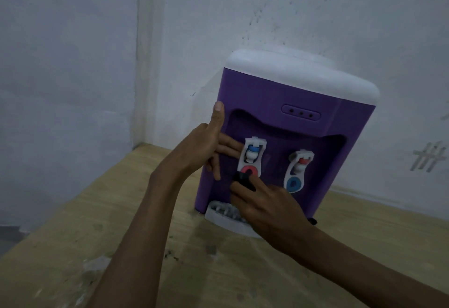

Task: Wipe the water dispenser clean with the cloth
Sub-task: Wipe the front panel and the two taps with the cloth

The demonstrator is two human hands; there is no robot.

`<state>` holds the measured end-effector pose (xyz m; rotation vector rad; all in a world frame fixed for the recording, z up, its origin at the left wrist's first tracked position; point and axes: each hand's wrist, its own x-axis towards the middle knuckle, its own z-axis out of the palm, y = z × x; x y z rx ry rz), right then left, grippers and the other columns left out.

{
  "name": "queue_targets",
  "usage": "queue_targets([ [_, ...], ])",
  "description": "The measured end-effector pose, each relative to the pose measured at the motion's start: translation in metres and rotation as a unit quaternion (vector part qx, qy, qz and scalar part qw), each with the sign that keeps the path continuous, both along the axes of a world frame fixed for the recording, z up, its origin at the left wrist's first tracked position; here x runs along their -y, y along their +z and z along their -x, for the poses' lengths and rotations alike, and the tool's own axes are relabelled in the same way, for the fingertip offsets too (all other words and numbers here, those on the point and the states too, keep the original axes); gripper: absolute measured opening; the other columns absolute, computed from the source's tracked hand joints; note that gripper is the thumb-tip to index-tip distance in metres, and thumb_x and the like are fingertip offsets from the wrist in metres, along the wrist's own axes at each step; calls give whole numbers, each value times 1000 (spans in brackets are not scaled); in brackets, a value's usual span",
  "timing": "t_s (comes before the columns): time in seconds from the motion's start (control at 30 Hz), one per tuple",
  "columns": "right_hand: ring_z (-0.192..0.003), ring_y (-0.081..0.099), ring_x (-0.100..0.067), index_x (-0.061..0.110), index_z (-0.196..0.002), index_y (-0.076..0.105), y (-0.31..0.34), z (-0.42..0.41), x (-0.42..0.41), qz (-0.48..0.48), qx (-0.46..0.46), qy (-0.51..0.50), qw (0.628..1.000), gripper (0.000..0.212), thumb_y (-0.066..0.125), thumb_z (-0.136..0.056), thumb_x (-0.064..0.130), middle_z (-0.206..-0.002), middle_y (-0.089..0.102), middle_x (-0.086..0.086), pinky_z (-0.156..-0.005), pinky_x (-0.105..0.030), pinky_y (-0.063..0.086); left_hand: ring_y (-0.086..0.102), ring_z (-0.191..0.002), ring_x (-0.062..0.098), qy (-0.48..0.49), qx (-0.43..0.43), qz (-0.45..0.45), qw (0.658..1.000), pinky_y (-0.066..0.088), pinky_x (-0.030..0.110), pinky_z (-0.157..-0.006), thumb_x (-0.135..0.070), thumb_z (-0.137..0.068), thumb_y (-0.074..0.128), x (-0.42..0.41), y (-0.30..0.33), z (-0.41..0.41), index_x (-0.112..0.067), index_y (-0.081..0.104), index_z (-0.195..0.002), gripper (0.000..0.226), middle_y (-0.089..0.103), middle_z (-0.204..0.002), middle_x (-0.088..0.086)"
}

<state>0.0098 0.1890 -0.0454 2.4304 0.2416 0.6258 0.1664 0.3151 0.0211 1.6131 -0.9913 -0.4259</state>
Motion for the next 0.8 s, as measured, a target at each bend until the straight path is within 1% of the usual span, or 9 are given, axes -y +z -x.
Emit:
queue_targets([
  [0.17,-82,57,-18,18,-97,72,-13,19,15,-112,37,-74,990,21,83,-80,16,-106,62,4,-42,-26,37,70,-56,32,3,12,-5,1000,56,33,-61,-75,-95,-1,-1,1,1,-18,81,-93,99,81,-90,-3],
  [0.27,-87,60,-13,23,-109,72,-8,29,18,-233,130,-85,960,17,69,-94,18,-111,62,8,-48,-27,46,72,-57,32,8,20,-5,1000,58,34,-62,-74,-97,6,-1,2,1,-18,81,-91,93,80,-89,-4],
  [0.37,-91,60,-5,21,-114,75,5,27,10,-389,260,-54,882,23,68,-95,11,-108,65,10,-71,-27,53,72,-56,32,2,41,-4,999,58,37,-65,-70,-100,24,-1,2,2,-17,81,-96,78,80,-93,-6],
  [0.43,-91,62,-6,16,-116,76,18,19,3,-448,329,-34,831,24,70,-93,8,-105,67,6,-81,-26,53,74,-59,32,1,50,-9,999,58,34,-64,-69,-99,31,-1,1,3,-18,80,-98,71,80,-94,-8],
  [0.47,-89,62,-6,15,-115,76,25,13,1,-465,359,-30,808,23,70,-94,9,-103,67,5,-82,-23,52,74,-60,31,2,48,-12,999,58,33,-64,-70,-98,32,-2,2,3,-19,80,-99,70,80,-95,-9],
  [0.53,-81,61,-4,16,-112,77,38,2,-1,-504,410,-32,760,17,69,-96,14,-96,67,4,-74,-19,50,75,-61,30,0,53,-18,998,59,33,-66,-70,-95,38,-3,2,3,-22,80,-102,64,80,-99,-12],
  [0.63,-70,60,-8,20,-97,78,44,-17,-3,-583,444,-36,679,13,65,-97,21,-83,67,2,-63,-27,46,75,-62,28,-7,71,-23,997,59,36,-70,-62,-89,60,-4,0,3,-29,81,-102,41,79,-104,-15],
  [0.7,-71,62,-11,22,-102,79,38,-24,-9,-599,443,-34,666,16,64,-98,25,-82,69,3,-63,-32,49,75,-62,28,-8,76,-20,997,57,38,-68,-50,-87,69,-4,-1,3,-29,82,-101,27,79,-101,-13],
  [0.8,-74,65,-9,25,-118,77,22,-28,-20,-629,423,-17,652,22,63,-101,26,-89,71,6,-64,-29,53,75,-61,28,-10,87,-16,996,56,45,-69,-38,-90,72,-3,-1,4,-26,82,-100,19,80,-91,-2],
])
